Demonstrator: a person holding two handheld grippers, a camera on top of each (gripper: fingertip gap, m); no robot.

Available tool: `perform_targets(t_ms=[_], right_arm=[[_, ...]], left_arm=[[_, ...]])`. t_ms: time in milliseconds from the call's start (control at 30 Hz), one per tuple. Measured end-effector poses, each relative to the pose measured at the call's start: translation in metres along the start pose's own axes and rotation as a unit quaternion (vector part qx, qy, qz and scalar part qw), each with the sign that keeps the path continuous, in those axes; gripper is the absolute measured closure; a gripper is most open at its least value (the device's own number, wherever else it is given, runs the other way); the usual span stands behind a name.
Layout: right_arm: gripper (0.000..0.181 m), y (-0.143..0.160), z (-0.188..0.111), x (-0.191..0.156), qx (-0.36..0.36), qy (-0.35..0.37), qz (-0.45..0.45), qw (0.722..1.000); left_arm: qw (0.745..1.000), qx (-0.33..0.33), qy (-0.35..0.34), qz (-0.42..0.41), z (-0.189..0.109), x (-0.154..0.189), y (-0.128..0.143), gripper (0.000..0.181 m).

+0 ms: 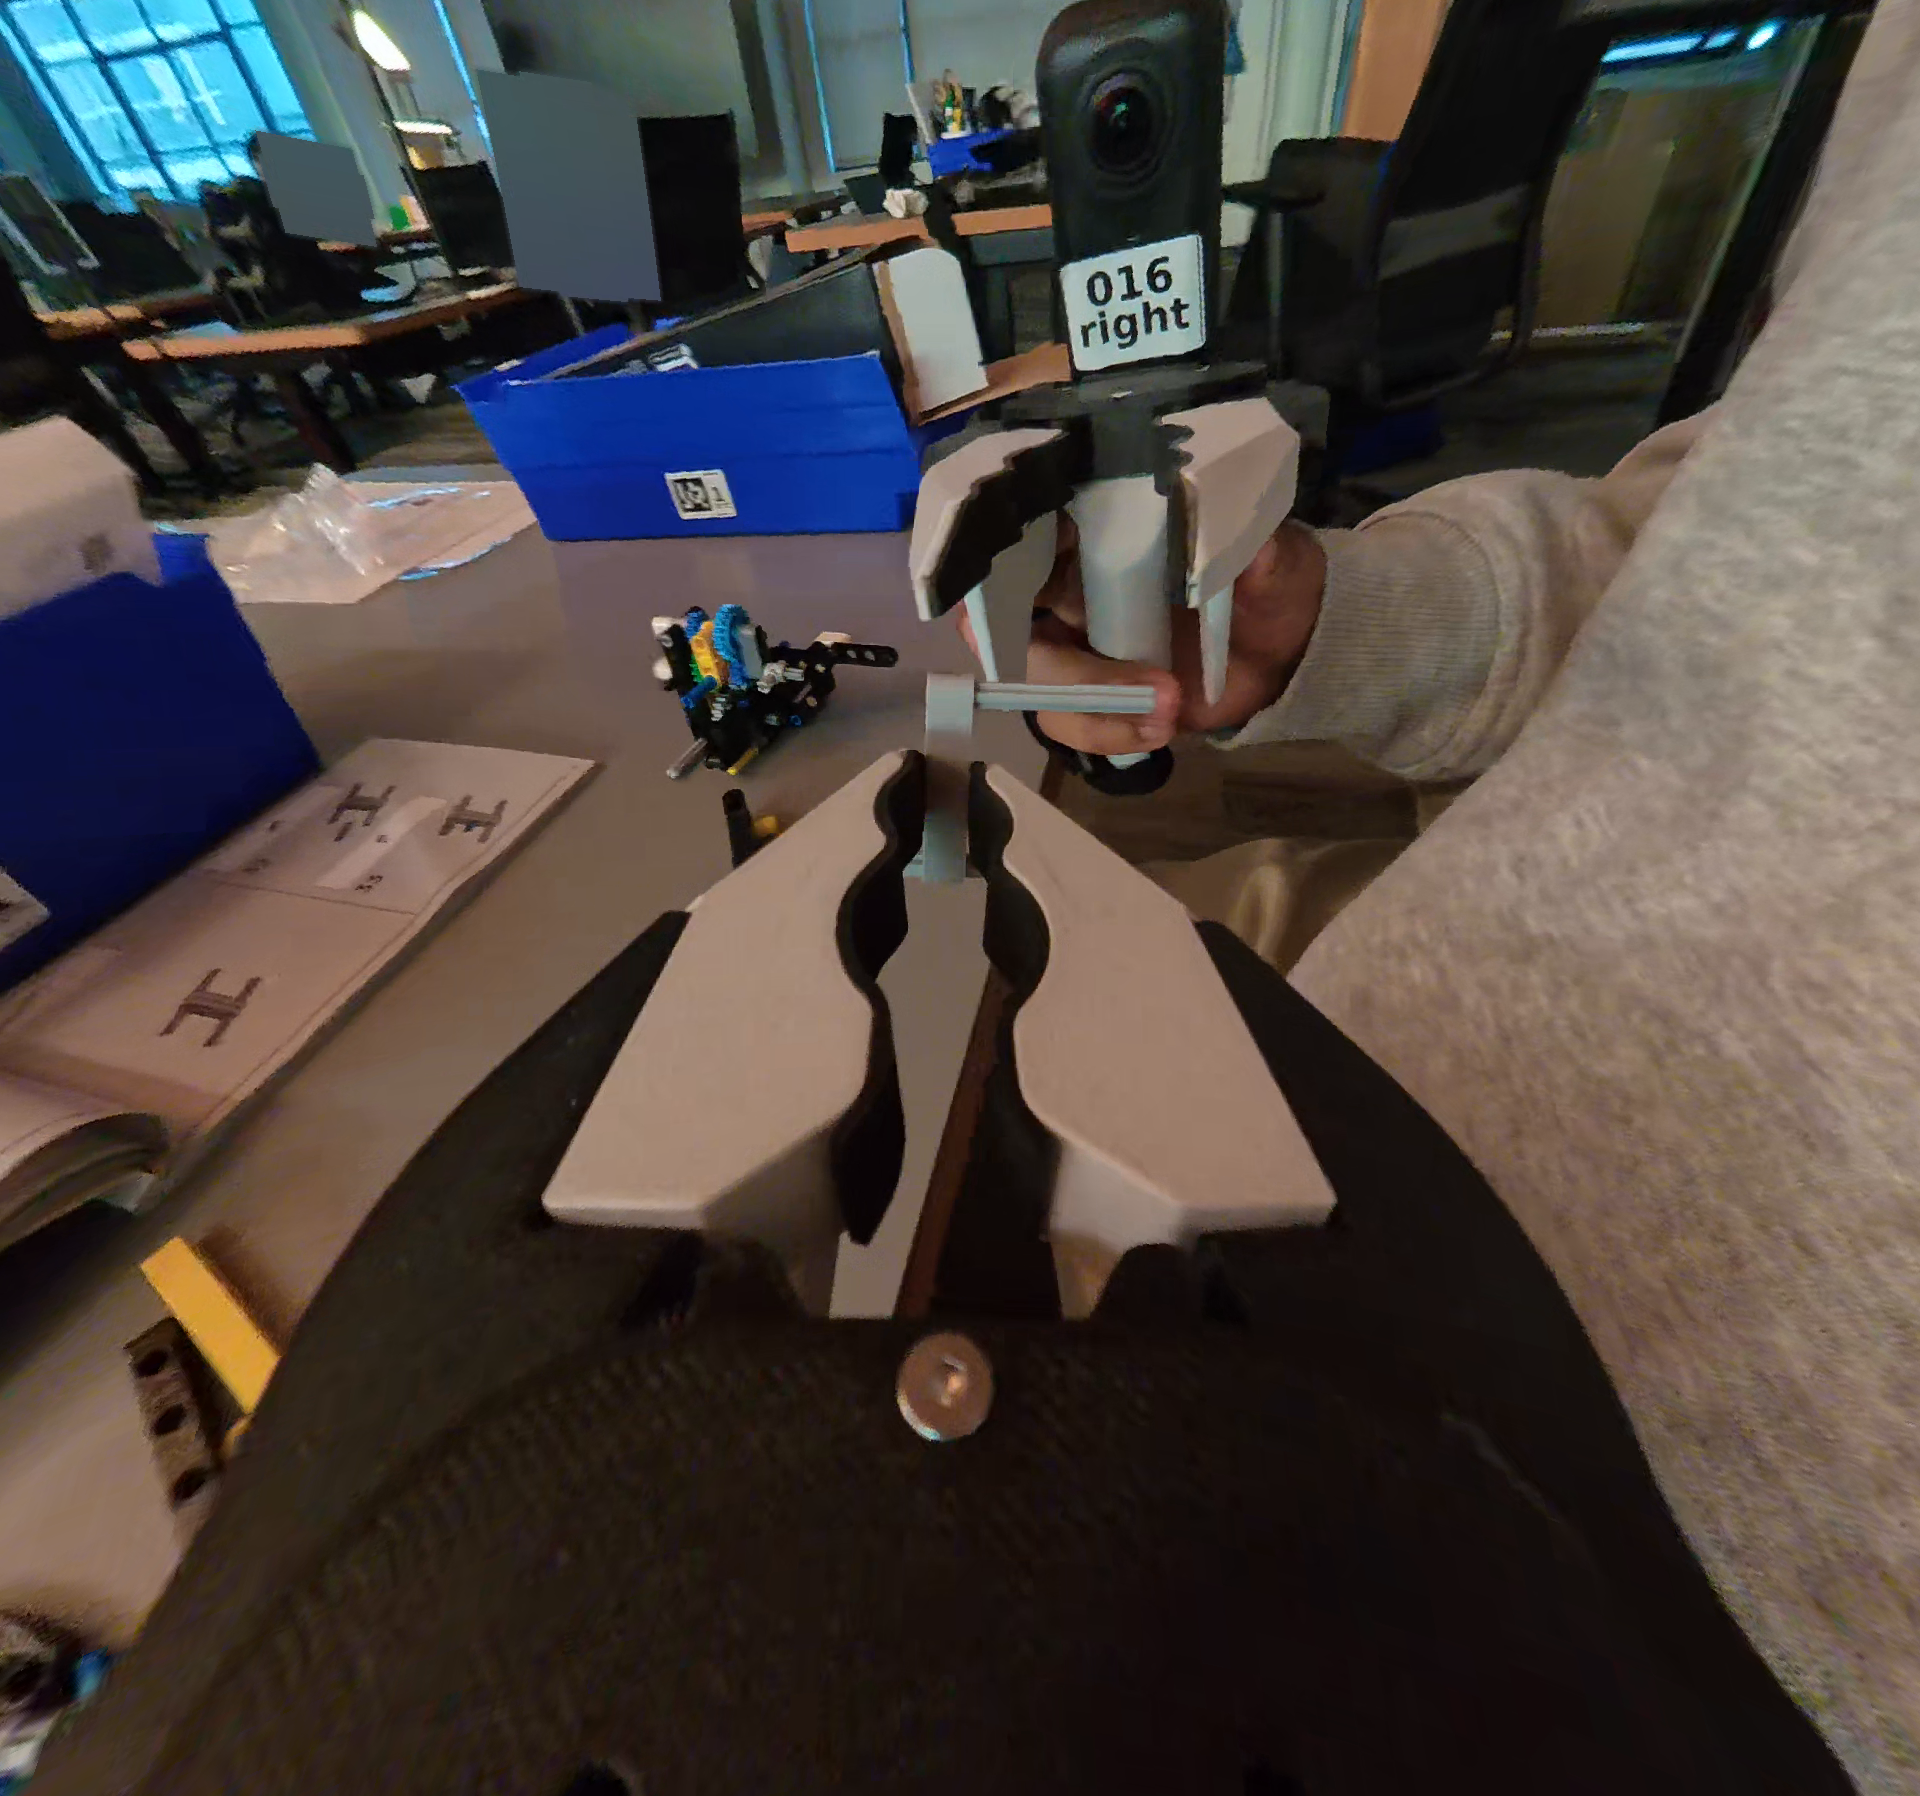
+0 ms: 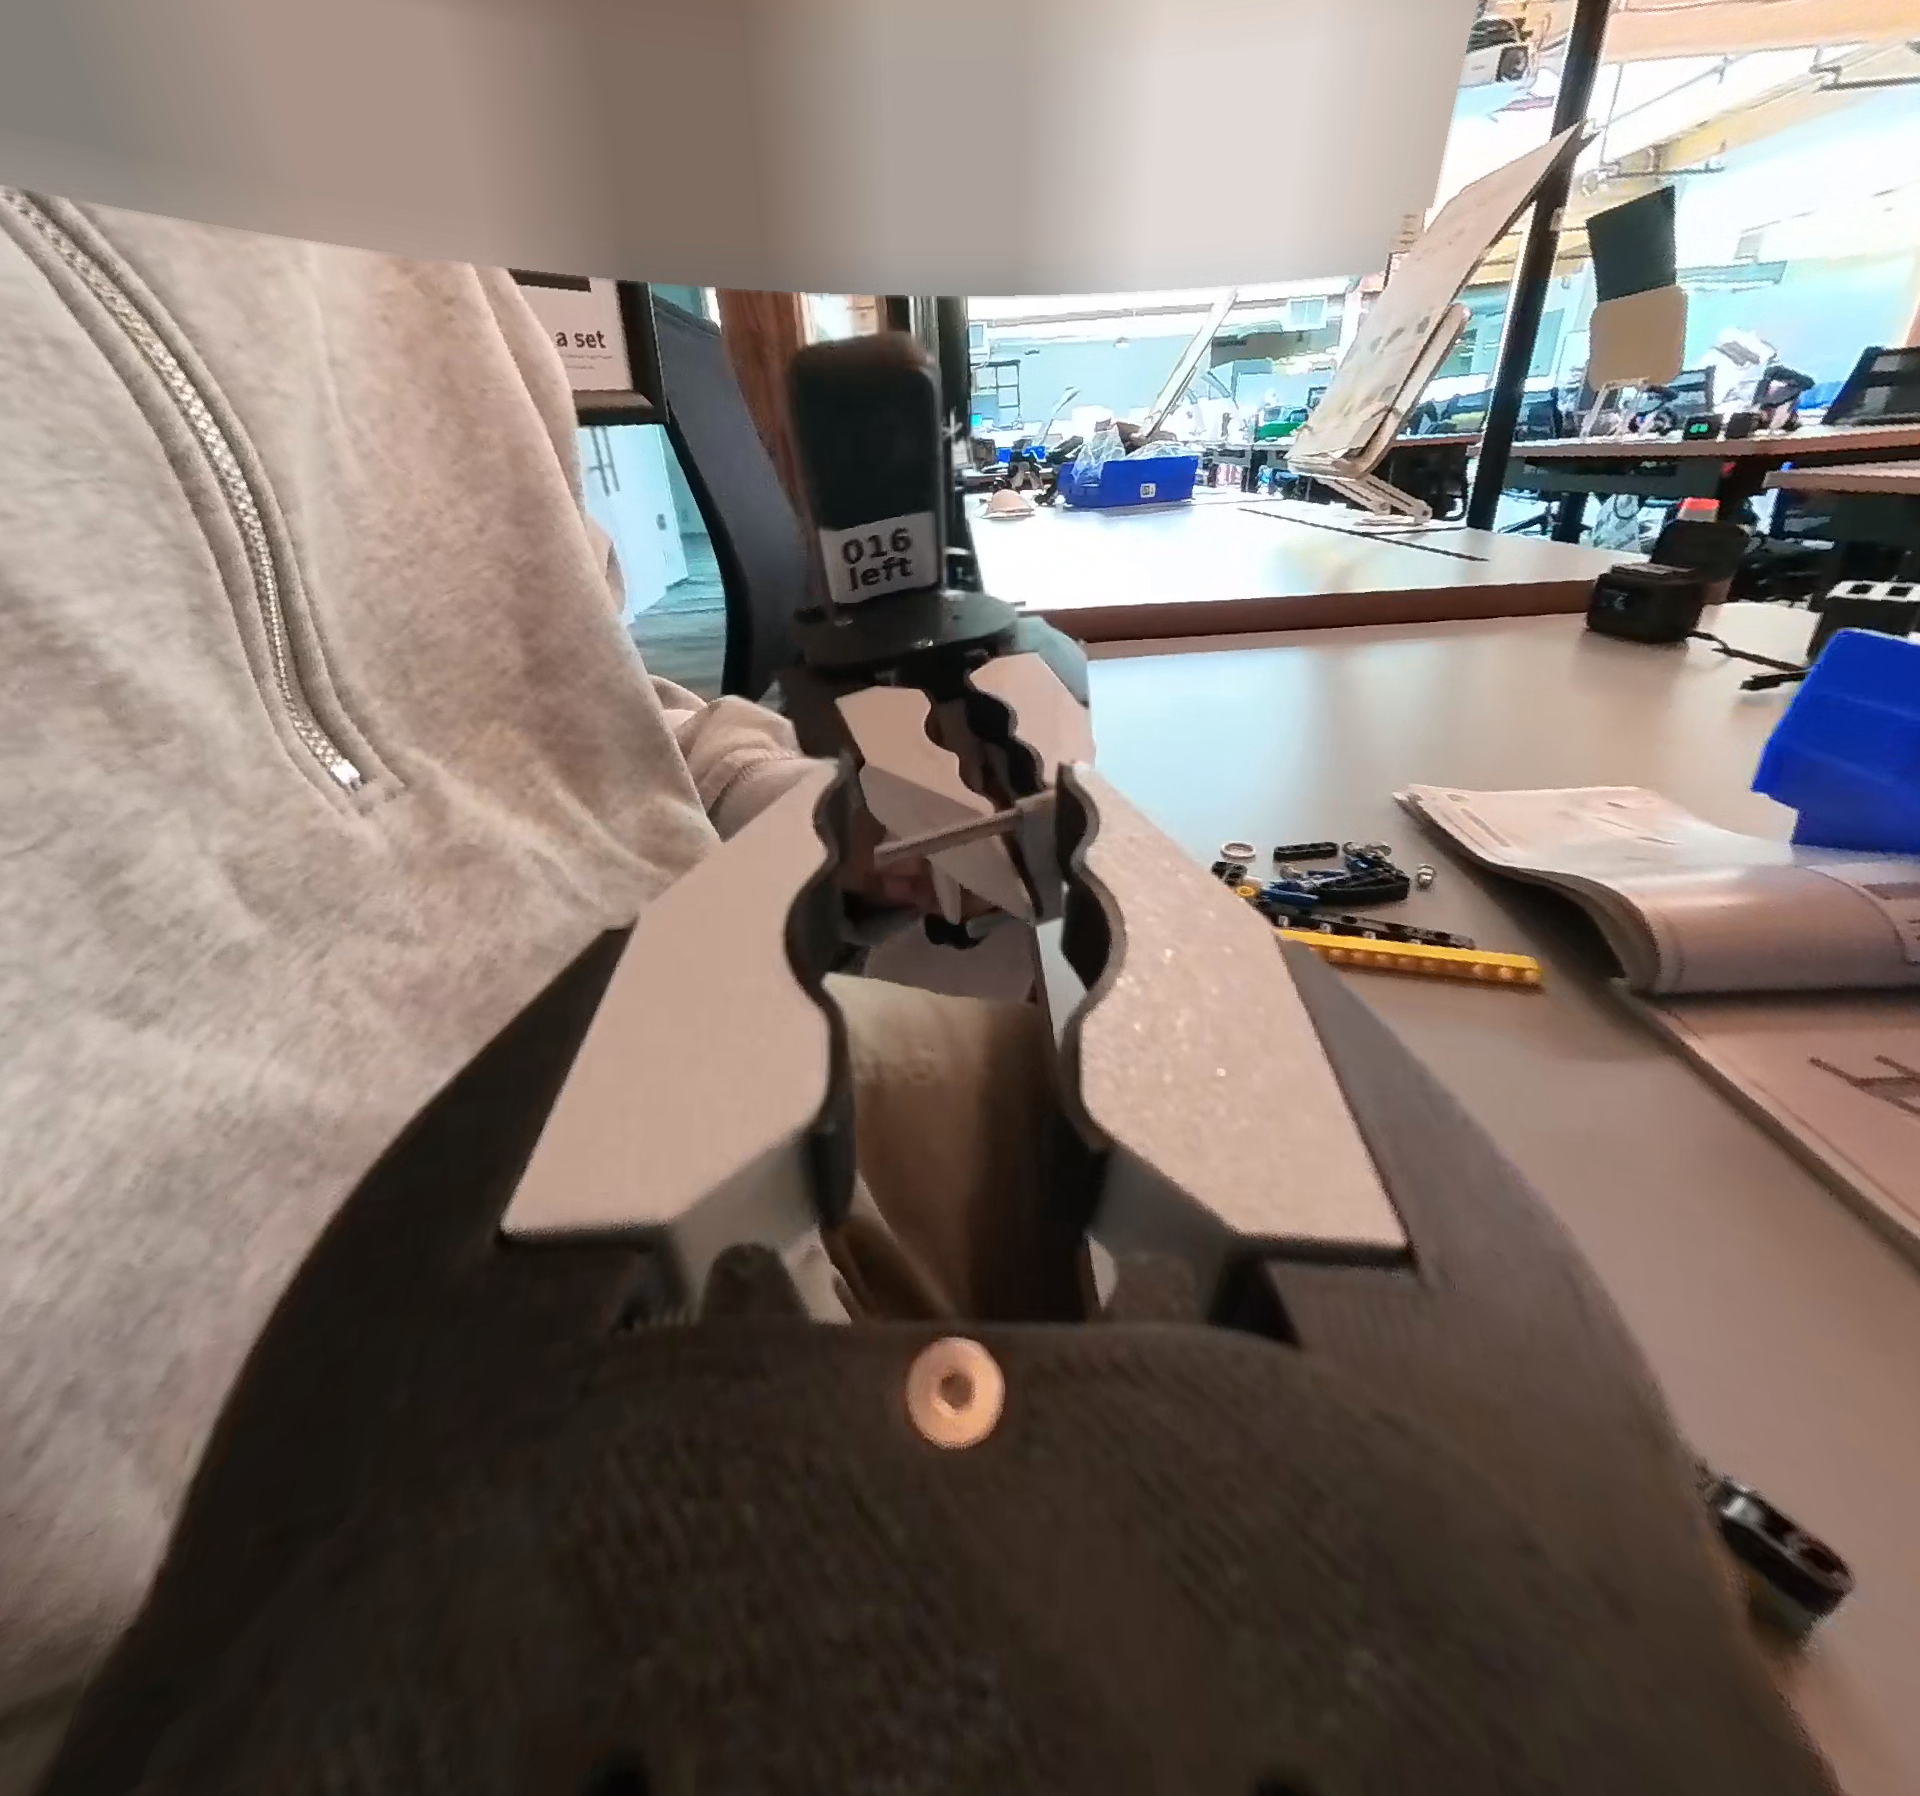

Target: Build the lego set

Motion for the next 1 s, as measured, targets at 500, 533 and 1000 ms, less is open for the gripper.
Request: perform_targets(t_ms=[500,533,1000], right_arm=[[0.136,0.011,0.007,0.003,-0.013,0.009,0.019,1.0],[0.137,0.012,0.007,0.003,-0.015,0.01,0.019,1.0],[0.141,0.017,0.009,0.001,-0.01,-0.029,0.105,0.994]], left_arm=[[0.983,0.014,0.078,-0.166,0.005,0.005,0.003,0.177],[0.983,0.013,0.079,-0.166,0.005,0.006,0.003,0.177],[0.993,-0.003,0.06,-0.104,0.004,0.007,0.004,0.177]])
Point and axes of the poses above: each gripper's, where its closed fingertips meet, z out along the fingers, y out of its underside, x = y × z across the jaws, the point moved 1 cm from there along -z, back along the fingers, and after that the axes turned 6 degrees about x, right-handed, at the moved point
